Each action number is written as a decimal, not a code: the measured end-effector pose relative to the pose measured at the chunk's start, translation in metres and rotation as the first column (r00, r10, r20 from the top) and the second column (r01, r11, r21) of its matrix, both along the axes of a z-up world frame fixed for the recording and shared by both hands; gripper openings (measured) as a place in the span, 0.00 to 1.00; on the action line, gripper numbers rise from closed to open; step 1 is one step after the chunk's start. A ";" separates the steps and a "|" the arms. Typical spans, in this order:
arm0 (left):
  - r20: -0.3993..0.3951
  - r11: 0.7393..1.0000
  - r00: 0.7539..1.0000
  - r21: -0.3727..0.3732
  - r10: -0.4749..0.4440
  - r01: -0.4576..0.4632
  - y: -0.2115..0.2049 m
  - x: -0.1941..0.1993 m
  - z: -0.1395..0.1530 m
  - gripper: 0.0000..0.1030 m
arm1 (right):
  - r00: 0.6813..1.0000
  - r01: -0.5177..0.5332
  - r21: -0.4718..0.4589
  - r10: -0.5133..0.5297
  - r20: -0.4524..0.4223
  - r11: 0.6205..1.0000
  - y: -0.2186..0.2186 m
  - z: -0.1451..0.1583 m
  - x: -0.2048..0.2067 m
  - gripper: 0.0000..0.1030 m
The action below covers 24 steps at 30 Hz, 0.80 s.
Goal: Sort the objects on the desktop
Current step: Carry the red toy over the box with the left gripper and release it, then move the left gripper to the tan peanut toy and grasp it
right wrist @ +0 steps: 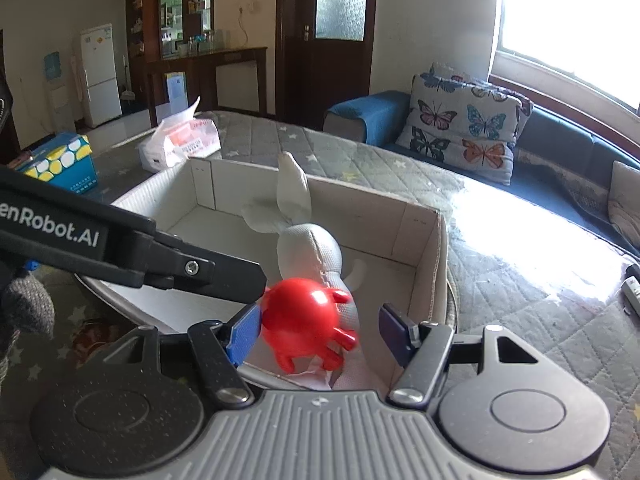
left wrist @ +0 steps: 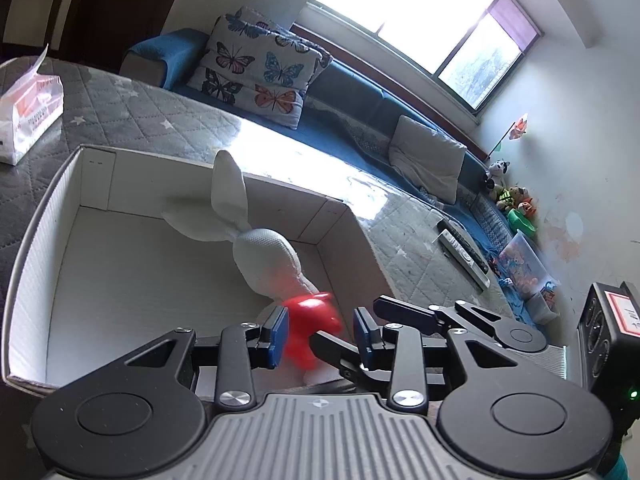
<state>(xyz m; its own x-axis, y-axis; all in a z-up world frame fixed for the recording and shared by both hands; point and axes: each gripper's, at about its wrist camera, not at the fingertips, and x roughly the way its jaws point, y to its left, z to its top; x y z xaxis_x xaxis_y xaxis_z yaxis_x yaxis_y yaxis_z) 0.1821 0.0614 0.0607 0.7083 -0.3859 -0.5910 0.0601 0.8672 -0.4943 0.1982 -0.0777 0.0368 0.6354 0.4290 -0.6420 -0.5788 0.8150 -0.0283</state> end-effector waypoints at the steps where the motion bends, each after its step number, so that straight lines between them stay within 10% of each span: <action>1: 0.005 1.000 1.000 0.002 -0.001 0.001 -0.001 -0.003 0.002 0.36 | 1.000 0.002 0.010 -0.002 0.005 1.000 -0.003 0.003 -0.003 0.65; 24: 0.040 0.996 0.996 0.044 -0.076 0.075 -0.039 -0.072 -0.003 0.36 | 0.999 0.048 0.059 -0.048 0.008 0.997 -0.050 -0.010 -0.083 0.71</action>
<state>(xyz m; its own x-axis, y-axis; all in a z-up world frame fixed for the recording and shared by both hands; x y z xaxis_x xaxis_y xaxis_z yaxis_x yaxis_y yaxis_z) 0.1105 0.0229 0.0573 0.7023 -0.4143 -0.5789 0.1458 0.8796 -0.4527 0.1148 -0.1272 0.0263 0.6621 0.4344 -0.6106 -0.5389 0.8423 0.0149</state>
